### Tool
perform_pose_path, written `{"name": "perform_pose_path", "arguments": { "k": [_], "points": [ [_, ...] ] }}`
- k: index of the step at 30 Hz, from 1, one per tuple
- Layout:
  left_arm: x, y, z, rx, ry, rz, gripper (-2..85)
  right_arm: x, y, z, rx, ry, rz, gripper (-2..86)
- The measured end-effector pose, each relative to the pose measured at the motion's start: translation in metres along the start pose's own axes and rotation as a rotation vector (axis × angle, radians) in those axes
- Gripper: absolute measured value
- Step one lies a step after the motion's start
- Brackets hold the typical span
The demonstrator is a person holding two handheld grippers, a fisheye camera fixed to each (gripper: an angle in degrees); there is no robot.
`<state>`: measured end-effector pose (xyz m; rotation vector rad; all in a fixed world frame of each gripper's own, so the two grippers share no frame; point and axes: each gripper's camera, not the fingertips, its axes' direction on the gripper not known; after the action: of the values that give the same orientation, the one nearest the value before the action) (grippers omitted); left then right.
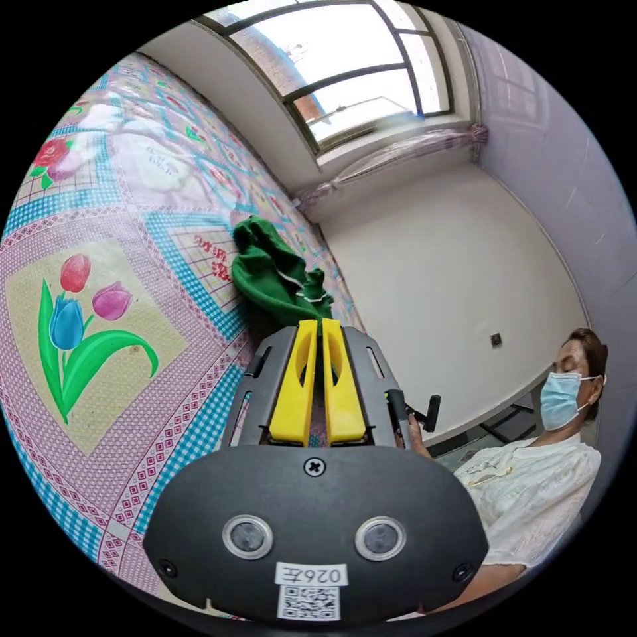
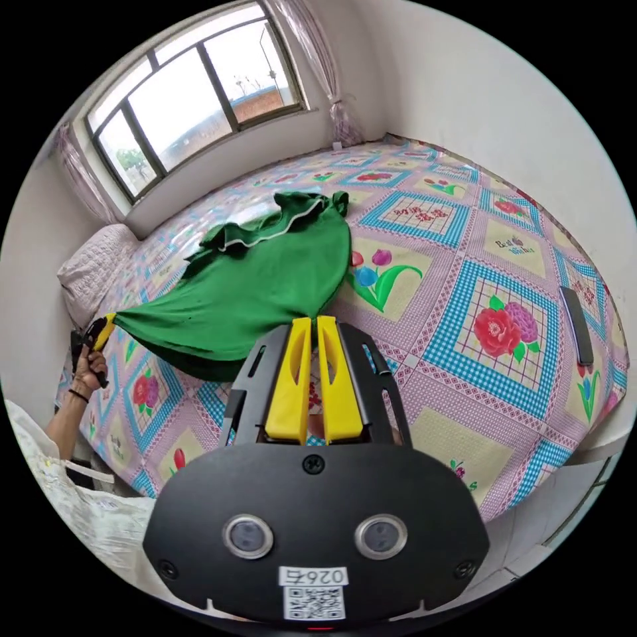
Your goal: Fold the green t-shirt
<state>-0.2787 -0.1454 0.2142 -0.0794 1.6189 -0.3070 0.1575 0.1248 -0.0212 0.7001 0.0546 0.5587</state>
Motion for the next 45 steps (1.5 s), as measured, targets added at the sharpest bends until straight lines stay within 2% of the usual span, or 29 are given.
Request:
{"name": "perform_pose_path", "arguments": {
  "k": [4, 5, 9, 13, 16, 21, 26, 29, 33, 36, 38, 40, 43, 45],
  "points": [
    [0.083, -0.010, -0.062, 0.125, 0.144, 0.171, -0.6, -0.024, -0.049, -0.156, 0.229, -0.143, -0.031, -1.5],
    [0.097, -0.012, -0.072, 0.146, 0.173, 0.202, -0.6, -0.031, -0.055, -0.182, 0.268, -0.156, -0.048, -1.5],
    [0.214, -0.015, -0.147, 0.291, 0.342, 0.416, -0.7, -0.095, -0.076, -0.380, 0.577, -0.161, -0.195, -1.5],
    [0.349, 0.009, -0.227, 0.394, 0.255, 0.671, -0.6, -0.167, -0.068, -0.551, 0.838, -0.074, -0.335, -1.6],
    [0.421, 0.033, -0.272, 0.435, 0.187, 0.796, -0.6, -0.206, -0.065, -0.642, 0.925, -0.043, -0.401, -1.6],
    [0.467, 0.053, -0.314, 0.467, 0.194, 0.821, -0.5, -0.228, -0.074, -0.737, 0.965, -0.148, -0.424, -1.6],
    [0.452, 0.035, -0.300, 0.439, 0.125, 0.768, -0.4, -0.245, -0.120, -0.734, 0.866, -0.136, -0.423, -1.6],
    [0.403, -0.008, -0.262, 0.377, 0.123, 0.647, -0.4, -0.254, -0.181, -0.658, 0.706, -0.046, -0.404, -1.6],
    [0.311, -0.093, -0.187, 0.280, 0.152, 0.472, -0.5, -0.262, -0.280, -0.493, 0.469, 0.116, -0.380, -1.4],
    [0.259, -0.134, -0.148, 0.320, 0.241, 0.290, -0.7, -0.258, -0.342, -0.418, 0.404, 0.121, -0.308, -1.4],
    [0.267, -0.152, -0.140, 0.361, 0.228, 0.305, -0.8, -0.260, -0.375, -0.425, 0.464, 0.095, -0.270, -1.4],
    [0.301, -0.172, -0.145, 0.399, 0.266, 0.395, -0.8, -0.268, -0.406, -0.480, 0.611, 0.051, -0.254, -1.5],
    [0.353, -0.178, -0.167, 0.407, 0.261, 0.564, -0.7, -0.266, -0.407, -0.558, 0.783, 0.016, -0.272, -1.5],
    [0.374, -0.169, -0.177, 0.384, 0.235, 0.650, -0.7, -0.250, -0.392, -0.585, 0.827, -0.030, -0.289, -1.6]
  ]
}}
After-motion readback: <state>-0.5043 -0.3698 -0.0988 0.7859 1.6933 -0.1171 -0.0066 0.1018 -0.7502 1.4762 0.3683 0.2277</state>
